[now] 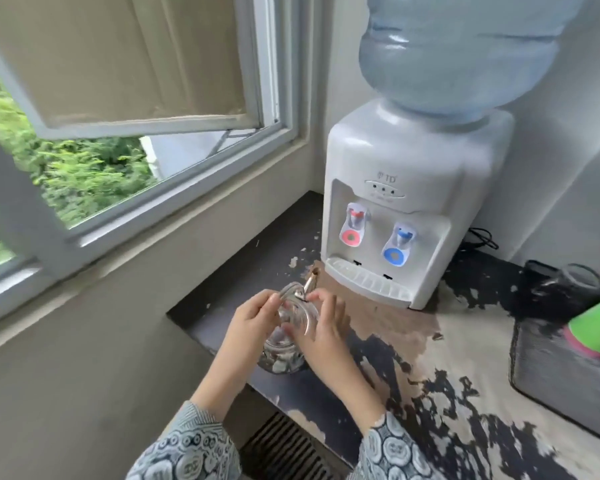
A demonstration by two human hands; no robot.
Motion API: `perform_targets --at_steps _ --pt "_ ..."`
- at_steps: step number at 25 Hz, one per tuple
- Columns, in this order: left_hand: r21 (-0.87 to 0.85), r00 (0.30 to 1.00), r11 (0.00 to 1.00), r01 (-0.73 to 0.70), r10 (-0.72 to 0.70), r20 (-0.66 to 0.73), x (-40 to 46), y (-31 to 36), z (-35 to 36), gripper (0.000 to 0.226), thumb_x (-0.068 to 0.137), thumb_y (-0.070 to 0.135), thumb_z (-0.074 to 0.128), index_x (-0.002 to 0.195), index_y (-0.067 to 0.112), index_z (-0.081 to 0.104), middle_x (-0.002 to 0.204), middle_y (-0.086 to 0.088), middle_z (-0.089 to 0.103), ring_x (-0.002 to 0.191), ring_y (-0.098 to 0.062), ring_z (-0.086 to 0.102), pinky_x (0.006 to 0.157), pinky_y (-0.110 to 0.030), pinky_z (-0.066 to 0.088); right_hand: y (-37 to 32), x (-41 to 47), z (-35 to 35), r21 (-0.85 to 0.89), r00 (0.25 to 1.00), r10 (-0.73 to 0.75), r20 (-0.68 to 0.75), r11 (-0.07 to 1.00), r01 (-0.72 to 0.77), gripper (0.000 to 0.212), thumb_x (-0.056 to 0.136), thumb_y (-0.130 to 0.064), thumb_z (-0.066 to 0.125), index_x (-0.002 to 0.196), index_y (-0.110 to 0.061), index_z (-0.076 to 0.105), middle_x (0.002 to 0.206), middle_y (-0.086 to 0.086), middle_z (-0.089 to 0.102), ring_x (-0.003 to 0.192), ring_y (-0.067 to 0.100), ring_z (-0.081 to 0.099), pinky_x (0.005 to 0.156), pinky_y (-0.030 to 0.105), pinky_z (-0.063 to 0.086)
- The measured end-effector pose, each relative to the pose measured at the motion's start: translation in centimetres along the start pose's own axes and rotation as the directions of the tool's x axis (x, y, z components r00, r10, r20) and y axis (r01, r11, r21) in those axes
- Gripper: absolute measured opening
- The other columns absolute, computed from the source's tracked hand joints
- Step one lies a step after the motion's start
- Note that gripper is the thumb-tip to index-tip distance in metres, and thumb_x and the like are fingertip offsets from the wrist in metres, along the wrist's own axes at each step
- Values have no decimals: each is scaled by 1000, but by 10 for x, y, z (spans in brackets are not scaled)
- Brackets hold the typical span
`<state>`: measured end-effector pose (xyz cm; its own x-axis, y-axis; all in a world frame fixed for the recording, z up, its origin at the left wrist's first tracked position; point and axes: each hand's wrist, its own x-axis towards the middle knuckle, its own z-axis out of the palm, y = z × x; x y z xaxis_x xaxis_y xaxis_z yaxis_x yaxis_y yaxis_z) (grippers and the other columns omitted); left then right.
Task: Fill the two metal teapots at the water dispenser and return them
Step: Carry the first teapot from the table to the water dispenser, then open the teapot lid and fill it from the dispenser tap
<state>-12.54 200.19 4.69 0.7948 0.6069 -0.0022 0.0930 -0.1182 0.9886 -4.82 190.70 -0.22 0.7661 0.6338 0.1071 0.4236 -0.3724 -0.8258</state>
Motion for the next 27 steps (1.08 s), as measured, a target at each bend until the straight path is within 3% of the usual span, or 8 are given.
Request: perform_targets --at_steps 3,6,9,15,18,20,23,27 --pt "-58 992 998 34 -26 125 46 -19 -4 25 94 13 44 76 9 60 61 10 58 60 -1 51 59 -15 40 19 34 34 -110 996 59 -62 992 -65 41 69 -61 41 100 -36 30 123 8 38 111 25 39 93 34 36" --pt "-99 972 992 82 -58 226 82 -40 -9 22 94 11 44 90 -2 61 80 -13 63 79 -11 56 71 -21 43 20 66 60 -145 969 146 -201 974 -177 30 73 -40 51 93 -30 31 115 12 45 104 30 48 83 37 43" --pt "-146 945 979 140 -88 315 114 -60 -17 23 95 12 43 100 -1 61 100 -21 66 89 -14 59 80 -24 47 22 98 80 -151 924 229 -305 947 -285 26 71 -42 38 91 -26 36 110 15 53 97 35 56 81 42 48" --pt "-129 886 972 196 -119 449 151 -79 -27 24 96 17 42 87 -2 55 78 -8 54 76 -16 50 72 -27 41 31 112 100 -249 895 262 -361 898 -363 46 79 -50 27 106 -20 49 122 7 49 111 27 48 94 41 41" --pt "-116 891 967 227 -158 425 162 -82 -30 26 97 19 38 81 7 55 62 10 55 60 -1 50 61 -16 42 39 112 104 -292 896 277 -348 876 -384 51 81 -56 26 113 -21 46 131 5 44 122 22 41 101 37 35" --pt "-76 910 961 266 -224 348 169 -92 -35 30 97 25 37 73 15 52 54 11 52 52 -1 47 55 -18 41 43 112 105 -328 894 240 -379 868 -372 39 83 -51 35 105 -20 46 126 5 48 118 21 46 97 38 42" --pt "64 916 955 291 -297 269 180 -114 -45 35 93 37 42 65 18 48 60 4 46 58 -14 44 62 -34 39 43 116 105 -363 889 190 -418 862 -355 27 84 -45 45 93 -19 46 114 4 52 103 21 53 85 36 49" --pt "222 902 942 250 -310 300 195 -125 -54 21 90 28 51 108 17 46 91 -5 54 83 -19 53 76 -28 44 38 121 101 -462 884 168 -436 801 -381 27 81 -46 48 86 -19 50 98 3 53 81 21 59 59 31 52"
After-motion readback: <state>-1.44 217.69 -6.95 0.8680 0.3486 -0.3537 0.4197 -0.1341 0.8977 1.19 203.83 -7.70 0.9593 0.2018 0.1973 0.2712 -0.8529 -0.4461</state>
